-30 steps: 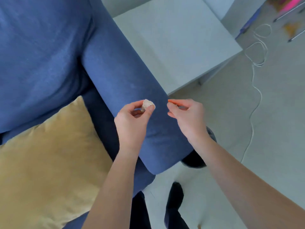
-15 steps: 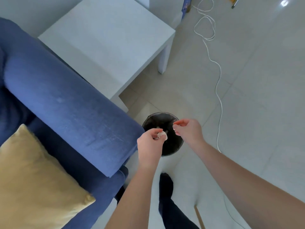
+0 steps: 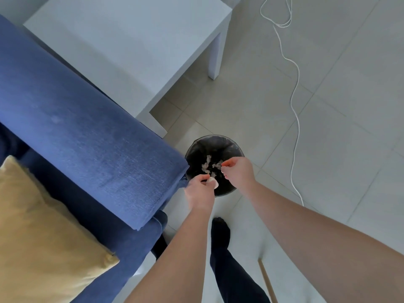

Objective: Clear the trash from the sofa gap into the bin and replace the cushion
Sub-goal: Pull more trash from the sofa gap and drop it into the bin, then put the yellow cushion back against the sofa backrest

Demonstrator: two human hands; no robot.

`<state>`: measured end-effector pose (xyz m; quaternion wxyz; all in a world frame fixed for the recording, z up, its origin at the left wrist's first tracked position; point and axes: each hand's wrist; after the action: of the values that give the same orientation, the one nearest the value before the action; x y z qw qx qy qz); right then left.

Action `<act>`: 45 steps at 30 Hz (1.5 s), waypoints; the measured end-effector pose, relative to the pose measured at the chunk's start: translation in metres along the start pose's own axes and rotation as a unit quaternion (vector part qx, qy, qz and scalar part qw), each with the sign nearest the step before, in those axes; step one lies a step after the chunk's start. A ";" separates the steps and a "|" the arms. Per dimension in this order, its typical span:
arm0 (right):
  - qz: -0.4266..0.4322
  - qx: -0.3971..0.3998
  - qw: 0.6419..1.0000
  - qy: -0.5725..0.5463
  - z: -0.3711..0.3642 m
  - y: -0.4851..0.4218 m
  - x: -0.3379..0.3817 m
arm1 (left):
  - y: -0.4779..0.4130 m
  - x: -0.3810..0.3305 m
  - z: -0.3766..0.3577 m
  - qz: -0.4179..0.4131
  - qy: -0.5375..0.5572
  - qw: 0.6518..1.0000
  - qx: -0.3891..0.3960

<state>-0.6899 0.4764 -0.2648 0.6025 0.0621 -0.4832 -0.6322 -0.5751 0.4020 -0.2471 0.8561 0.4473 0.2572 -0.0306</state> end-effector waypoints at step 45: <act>0.248 0.133 0.959 0.043 -0.137 0.275 0.213 | 0.117 0.135 0.351 -0.048 0.194 0.963 -0.179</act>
<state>-0.4635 0.2808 -0.0407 0.7470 0.0473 -0.5365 -0.3897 -0.2799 0.2213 -0.0588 0.8532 0.2712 0.4410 0.0628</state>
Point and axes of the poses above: each hand's wrist, its own y-axis away from the middle knuckle, its own z-axis out of the back of the hand, x = y × z, and after that the axes turned 2 degrees about -y, right-handed
